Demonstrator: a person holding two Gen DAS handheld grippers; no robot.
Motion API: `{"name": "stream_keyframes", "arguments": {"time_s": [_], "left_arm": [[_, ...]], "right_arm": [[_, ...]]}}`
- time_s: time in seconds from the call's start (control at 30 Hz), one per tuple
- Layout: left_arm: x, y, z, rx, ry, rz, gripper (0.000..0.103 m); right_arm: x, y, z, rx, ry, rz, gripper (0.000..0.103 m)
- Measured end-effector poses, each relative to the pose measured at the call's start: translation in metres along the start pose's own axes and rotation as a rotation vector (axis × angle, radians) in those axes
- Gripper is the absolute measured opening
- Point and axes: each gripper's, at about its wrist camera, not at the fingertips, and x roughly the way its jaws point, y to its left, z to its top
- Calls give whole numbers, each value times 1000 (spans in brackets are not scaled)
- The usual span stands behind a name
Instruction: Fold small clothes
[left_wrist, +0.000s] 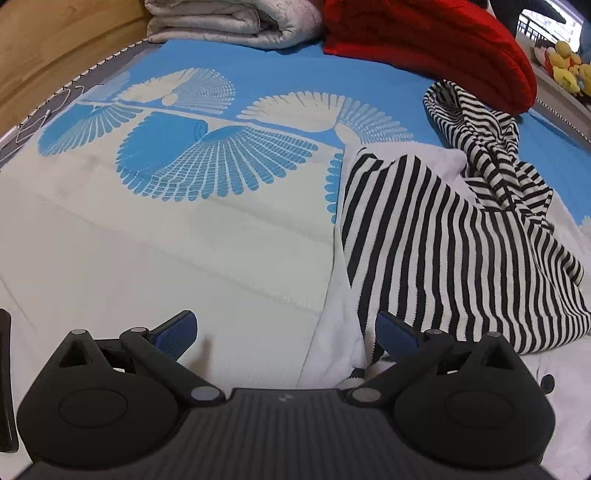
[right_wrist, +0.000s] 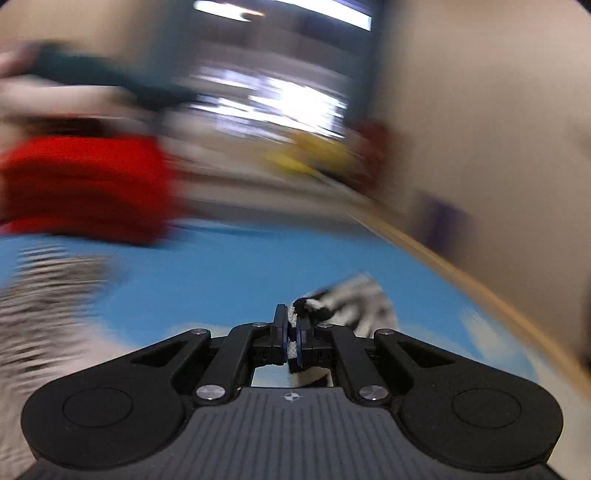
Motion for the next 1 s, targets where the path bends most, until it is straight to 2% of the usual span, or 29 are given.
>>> {"name": "stream_keyframes", "arguments": {"time_s": [0.03, 0.07, 0.1, 0.13, 0.17, 0.23, 0.27, 0.4, 0.57, 0.67, 0.73, 0.77, 0.83, 0.9, 0.97, 1.0], "left_arm": [[-2, 1, 1, -5, -5, -1, 103], [-3, 3, 1, -10, -9, -3, 103], [-4, 4, 1, -15, -11, -6, 103], [-5, 6, 1, -19, -11, -9, 103], [-5, 7, 1, -22, -9, -12, 103], [-6, 8, 0, -25, -3, -20, 103], [-7, 8, 0, -25, -2, -26, 103], [-5, 1, -2, -8, 5, -33, 103], [-1, -13, -8, 32, 11, -22, 103], [2, -17, -10, 70, 4, 1, 103], [5, -16, -9, 69, 1, 15, 103], [6, -14, -7, 63, 1, 18, 103], [9, -11, -5, 48, 4, 25, 103], [13, -9, -2, 34, 15, 27, 103], [15, -8, 1, 19, 26, 16, 103], [16, -8, 1, 13, 32, 7, 103]], "right_arm": [[-20, 31, -3, -62, -18, 119, 14], [-40, 62, -11, -132, -21, 244, 24], [-59, 91, -24, -220, 3, 383, 58], [-75, 116, -42, -300, 48, 484, 82], [-90, 133, -59, -359, 77, 520, 85], [-114, 146, -93, -441, 113, 545, 84], [-120, 143, -102, -436, 141, 537, 84], [-122, 101, -105, -222, 256, 442, 86], [-100, 60, -86, -6, 220, 278, 87], [-62, 29, -71, 64, 221, 211, 82], [-26, 2, -59, 138, 241, 166, 73], [-6, -11, -54, 178, 258, 149, 71], [38, -31, -42, 239, 302, 98, 59], [76, -38, -38, 241, 346, 59, 58], [107, -37, -40, 231, 419, 55, 58], [120, -34, -43, 243, 471, 106, 58]]}}
